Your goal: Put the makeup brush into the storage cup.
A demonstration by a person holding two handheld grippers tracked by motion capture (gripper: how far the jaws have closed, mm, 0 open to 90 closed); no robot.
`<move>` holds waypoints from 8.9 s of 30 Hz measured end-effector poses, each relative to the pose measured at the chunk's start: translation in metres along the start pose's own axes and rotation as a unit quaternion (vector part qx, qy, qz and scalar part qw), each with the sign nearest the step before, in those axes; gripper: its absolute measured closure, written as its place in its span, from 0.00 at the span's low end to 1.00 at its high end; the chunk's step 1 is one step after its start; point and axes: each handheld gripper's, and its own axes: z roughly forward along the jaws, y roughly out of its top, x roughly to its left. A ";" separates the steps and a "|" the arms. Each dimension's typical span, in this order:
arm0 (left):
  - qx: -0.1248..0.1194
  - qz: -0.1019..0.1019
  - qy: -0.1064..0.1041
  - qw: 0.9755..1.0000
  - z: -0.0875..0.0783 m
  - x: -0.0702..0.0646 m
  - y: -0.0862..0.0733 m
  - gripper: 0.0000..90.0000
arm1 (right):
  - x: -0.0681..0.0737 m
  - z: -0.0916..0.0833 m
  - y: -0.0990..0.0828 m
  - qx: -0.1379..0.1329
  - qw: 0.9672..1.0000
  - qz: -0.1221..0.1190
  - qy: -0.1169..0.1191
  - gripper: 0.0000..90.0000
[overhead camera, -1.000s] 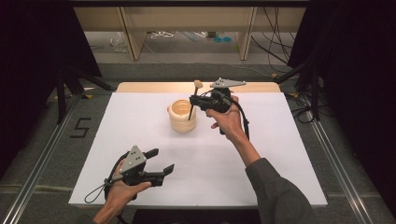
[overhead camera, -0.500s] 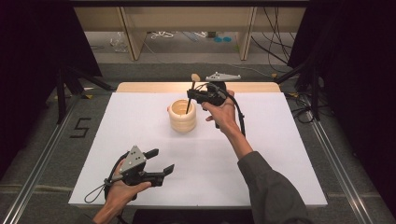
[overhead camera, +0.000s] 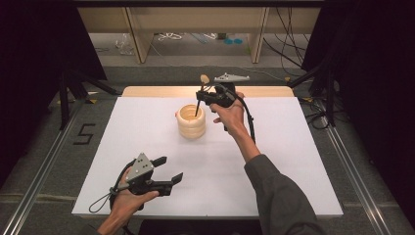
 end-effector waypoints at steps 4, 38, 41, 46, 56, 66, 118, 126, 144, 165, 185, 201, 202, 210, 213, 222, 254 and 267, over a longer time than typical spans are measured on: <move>-0.001 0.000 -0.001 1.000 0.000 0.000 0.000 0.22 | -0.002 0.006 0.001 -0.003 1.000 -0.005 -0.010 0.93; -0.001 -0.003 -0.005 1.000 0.001 0.001 0.000 0.22 | -0.006 0.030 -0.019 0.032 0.999 -0.015 -0.018 0.93; 0.002 -0.002 -0.003 1.000 0.000 0.001 0.000 0.22 | -0.006 0.031 -0.022 0.035 0.999 -0.011 -0.018 0.93; 0.002 -0.005 -0.004 1.000 0.000 0.000 0.000 0.22 | -0.006 0.034 -0.024 0.036 0.999 -0.008 -0.017 0.93; 0.001 -0.001 -0.004 1.000 0.000 0.001 0.001 0.22 | -0.007 0.036 -0.032 0.044 0.999 -0.008 -0.022 0.93; 0.001 -0.004 -0.002 1.000 0.000 0.001 0.001 0.22 | -0.009 0.040 -0.040 0.046 0.999 -0.010 -0.026 0.92; -0.006 -0.003 0.005 1.000 0.000 0.003 0.001 0.22 | 0.015 -0.062 -0.060 0.004 0.997 -0.055 -0.059 0.23; -0.007 -0.002 0.006 1.000 -0.001 0.003 0.002 0.22 | 0.017 -0.074 -0.073 0.015 0.997 -0.053 -0.052 0.23; -0.010 -0.006 0.006 1.000 -0.002 0.002 0.002 0.22 | 0.024 -0.097 -0.081 -0.003 0.998 -0.046 -0.040 0.23; -0.009 0.000 0.010 1.000 -0.002 0.003 0.003 0.22 | 0.030 -0.116 -0.101 0.002 0.999 -0.041 -0.035 0.22; -0.012 -0.001 0.012 1.000 -0.003 0.003 0.003 0.21 | 0.030 -0.132 -0.116 -0.005 0.999 -0.028 -0.035 0.19; -0.015 0.001 0.011 1.000 -0.004 0.003 0.004 0.21 | 0.035 -0.144 -0.128 -0.017 0.999 -0.024 -0.029 0.19; -0.015 0.000 0.012 1.000 -0.004 0.003 0.004 0.21 | 0.035 -0.145 -0.129 -0.014 0.999 -0.024 -0.030 0.19; -0.015 -0.001 0.013 1.000 -0.003 0.004 0.004 0.21 | 0.038 -0.151 -0.135 -0.009 0.999 -0.025 -0.029 0.19; -0.016 0.003 0.012 1.000 -0.003 0.004 0.005 0.21 | 0.039 -0.152 -0.139 -0.016 0.999 -0.022 -0.025 0.19; -0.016 0.006 0.012 1.000 -0.004 0.004 0.005 0.21 | 0.042 -0.159 -0.147 -0.010 0.999 -0.024 -0.023 0.19; -0.019 0.001 0.013 1.000 -0.002 0.002 0.004 0.21 | 0.058 -0.188 -0.172 -0.008 0.999 -0.028 -0.024 0.18; -0.020 -0.002 0.011 1.000 -0.001 0.002 0.004 0.20 | 0.056 -0.191 -0.175 -0.007 0.999 -0.036 -0.032 0.18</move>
